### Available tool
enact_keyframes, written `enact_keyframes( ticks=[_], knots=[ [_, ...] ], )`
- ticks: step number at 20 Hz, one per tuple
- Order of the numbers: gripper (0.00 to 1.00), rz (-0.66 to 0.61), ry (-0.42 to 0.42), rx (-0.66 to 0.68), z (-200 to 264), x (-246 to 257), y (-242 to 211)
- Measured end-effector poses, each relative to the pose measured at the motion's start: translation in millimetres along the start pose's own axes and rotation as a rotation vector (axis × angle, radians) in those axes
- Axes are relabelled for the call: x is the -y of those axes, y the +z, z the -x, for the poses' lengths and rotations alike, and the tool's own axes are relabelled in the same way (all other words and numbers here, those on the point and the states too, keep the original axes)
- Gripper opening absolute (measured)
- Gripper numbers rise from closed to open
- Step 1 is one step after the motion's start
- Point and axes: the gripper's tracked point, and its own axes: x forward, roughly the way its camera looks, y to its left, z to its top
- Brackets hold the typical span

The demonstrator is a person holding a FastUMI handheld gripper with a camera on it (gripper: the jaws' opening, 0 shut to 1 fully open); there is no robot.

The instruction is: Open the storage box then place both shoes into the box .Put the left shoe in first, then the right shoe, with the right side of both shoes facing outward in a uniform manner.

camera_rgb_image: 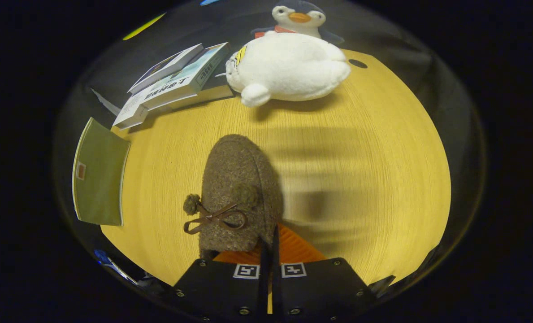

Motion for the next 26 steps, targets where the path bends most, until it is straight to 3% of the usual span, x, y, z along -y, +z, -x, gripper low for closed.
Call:
enact_keyframes(
  ticks=[1,4,10,18,26],
  knots=[
    [0.00,-0.002,0.006,0.009,5,-4,3],
    [0.00,0.045,-0.009,0.057,21,-11,15],
    [0.00,0.063,0.043,0.104,66,-51,39],
    [0.00,0.117,0.126,0.172,113,-128,71],
    [0.00,0.163,0.203,0.186,131,-204,91]
  ],
)
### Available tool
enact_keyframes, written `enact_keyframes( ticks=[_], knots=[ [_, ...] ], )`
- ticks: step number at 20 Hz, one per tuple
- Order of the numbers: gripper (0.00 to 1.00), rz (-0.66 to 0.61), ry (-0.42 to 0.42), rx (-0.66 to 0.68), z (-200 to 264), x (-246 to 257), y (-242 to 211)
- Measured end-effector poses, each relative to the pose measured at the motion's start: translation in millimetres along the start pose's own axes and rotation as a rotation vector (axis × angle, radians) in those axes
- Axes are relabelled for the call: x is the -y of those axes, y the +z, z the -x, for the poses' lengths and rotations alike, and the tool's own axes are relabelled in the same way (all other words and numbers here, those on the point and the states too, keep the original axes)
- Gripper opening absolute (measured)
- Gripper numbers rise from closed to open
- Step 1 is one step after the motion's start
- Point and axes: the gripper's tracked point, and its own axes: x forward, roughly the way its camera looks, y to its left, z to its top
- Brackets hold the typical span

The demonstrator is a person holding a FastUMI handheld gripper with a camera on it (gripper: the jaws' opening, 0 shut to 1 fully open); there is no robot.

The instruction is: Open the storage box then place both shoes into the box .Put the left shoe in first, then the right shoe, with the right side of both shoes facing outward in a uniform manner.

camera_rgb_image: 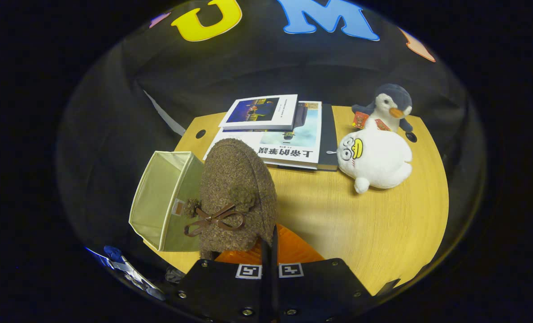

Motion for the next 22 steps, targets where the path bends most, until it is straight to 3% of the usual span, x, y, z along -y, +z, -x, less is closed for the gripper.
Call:
enact_keyframes(
  ticks=[12,22],
  knots=[
    [0.00,0.094,0.133,-0.055,-27,-115,33],
    [0.00,0.101,0.178,-0.098,-57,-202,52]
  ],
)
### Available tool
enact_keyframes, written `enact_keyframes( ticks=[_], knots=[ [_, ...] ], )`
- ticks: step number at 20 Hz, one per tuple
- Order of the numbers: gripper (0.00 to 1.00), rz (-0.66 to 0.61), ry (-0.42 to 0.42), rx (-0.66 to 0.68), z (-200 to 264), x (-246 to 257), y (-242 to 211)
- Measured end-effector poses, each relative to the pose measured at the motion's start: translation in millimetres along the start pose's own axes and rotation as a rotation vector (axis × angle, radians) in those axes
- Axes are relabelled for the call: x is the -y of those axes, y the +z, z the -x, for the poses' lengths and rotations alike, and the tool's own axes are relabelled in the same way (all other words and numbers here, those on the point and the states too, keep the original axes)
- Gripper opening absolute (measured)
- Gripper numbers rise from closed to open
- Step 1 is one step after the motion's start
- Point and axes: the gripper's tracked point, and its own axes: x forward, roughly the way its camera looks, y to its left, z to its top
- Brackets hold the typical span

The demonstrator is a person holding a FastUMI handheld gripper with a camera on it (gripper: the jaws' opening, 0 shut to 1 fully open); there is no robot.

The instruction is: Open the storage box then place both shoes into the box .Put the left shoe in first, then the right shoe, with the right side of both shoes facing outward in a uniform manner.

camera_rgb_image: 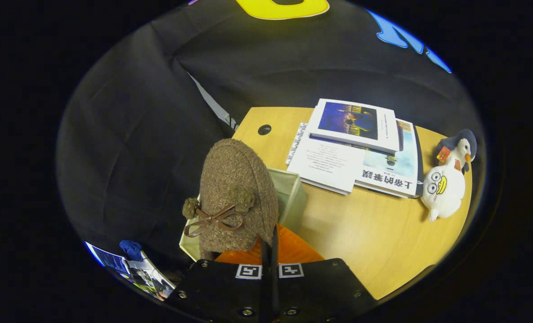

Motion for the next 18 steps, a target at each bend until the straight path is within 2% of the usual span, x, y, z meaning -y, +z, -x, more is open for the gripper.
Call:
enact_keyframes(
  ticks=[5,11,15,16,18],
  knots=[
    [0.00,-0.010,-0.022,-0.054,-35,-30,-5],
    [0.00,-0.021,-0.063,-0.099,-65,-41,-21],
    [0.00,-0.014,-0.061,-0.105,-74,-48,-26],
    [0.01,-0.022,-0.034,-0.097,-74,-55,-26],
    [0.21,-0.016,-0.002,-0.086,-71,-58,-25]
  ],
)
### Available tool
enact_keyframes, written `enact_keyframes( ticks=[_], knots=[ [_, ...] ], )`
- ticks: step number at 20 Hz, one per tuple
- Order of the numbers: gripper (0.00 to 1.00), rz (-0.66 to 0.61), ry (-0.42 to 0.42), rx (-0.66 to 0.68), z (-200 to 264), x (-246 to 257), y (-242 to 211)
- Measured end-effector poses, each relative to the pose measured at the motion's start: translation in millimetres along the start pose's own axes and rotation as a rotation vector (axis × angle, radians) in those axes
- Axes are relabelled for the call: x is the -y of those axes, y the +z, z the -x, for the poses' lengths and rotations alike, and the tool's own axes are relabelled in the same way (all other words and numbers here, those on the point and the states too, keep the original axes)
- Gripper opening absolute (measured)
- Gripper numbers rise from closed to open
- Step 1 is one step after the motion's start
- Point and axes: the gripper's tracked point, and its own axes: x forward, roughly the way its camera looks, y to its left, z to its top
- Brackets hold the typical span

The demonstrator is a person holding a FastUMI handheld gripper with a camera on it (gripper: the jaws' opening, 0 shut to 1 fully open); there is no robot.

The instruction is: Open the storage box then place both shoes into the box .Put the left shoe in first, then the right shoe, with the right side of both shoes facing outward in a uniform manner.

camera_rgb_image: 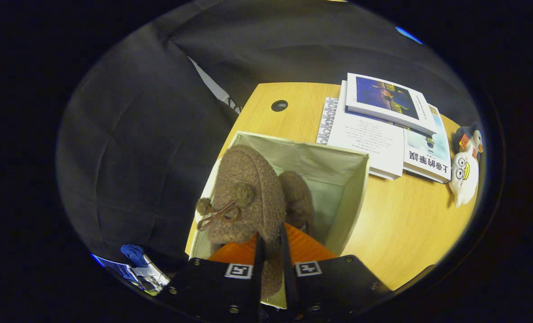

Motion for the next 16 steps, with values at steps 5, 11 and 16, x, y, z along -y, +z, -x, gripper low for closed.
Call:
enact_keyframes(
  ticks=[5,11,16],
  knots=[
    [0.99,0.085,0.024,0.131,39,14,20],
    [0.99,0.131,0.022,0.403,126,68,44],
    [0.99,0.163,-0.066,0.652,211,125,55]
  ],
)
